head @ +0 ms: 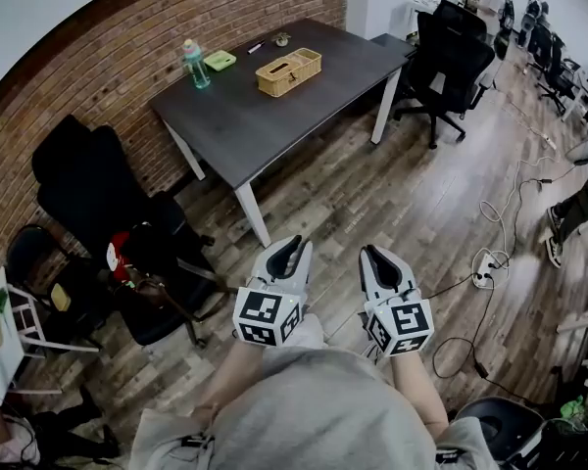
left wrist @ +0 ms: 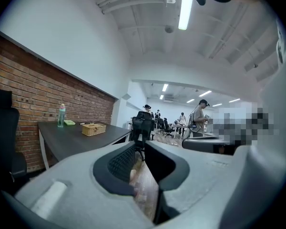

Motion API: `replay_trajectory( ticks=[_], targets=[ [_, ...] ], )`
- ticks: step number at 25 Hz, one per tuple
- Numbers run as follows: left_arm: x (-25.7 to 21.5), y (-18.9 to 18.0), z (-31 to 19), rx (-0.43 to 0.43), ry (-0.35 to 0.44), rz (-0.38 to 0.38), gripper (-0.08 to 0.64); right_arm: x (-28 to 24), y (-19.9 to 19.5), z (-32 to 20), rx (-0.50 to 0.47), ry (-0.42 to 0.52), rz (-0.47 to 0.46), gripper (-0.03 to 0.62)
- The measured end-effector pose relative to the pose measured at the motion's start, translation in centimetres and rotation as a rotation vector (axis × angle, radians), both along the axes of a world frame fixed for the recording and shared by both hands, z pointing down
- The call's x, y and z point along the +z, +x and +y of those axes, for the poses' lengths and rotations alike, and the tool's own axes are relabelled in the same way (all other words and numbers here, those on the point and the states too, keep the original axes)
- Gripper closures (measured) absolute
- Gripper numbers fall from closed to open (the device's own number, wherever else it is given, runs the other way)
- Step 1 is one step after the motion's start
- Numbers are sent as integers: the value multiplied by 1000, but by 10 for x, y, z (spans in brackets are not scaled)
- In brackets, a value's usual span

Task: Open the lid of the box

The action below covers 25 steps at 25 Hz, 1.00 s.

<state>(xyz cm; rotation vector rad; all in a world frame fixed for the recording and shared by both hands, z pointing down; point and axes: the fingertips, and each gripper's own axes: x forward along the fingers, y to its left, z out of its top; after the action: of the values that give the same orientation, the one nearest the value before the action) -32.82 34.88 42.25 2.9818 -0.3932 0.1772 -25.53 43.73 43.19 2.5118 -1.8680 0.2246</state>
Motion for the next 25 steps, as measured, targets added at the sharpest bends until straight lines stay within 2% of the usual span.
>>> replay_trajectory(
  ticks=[9,14,21,25],
  targets=[
    [5,21,-4,21,3,-20,443,7,22,-5,5,-10,-20,470],
    [5,40,-18,15,15,-17,408,7,46,-16,18,-3,-21,422],
    [10,82,-61,3,24,-4,400,12,91,-59,13,8,-27,414],
    [12,114,-96,3,2,2,400,8,122,-93,21,2,-21,414]
  ],
)
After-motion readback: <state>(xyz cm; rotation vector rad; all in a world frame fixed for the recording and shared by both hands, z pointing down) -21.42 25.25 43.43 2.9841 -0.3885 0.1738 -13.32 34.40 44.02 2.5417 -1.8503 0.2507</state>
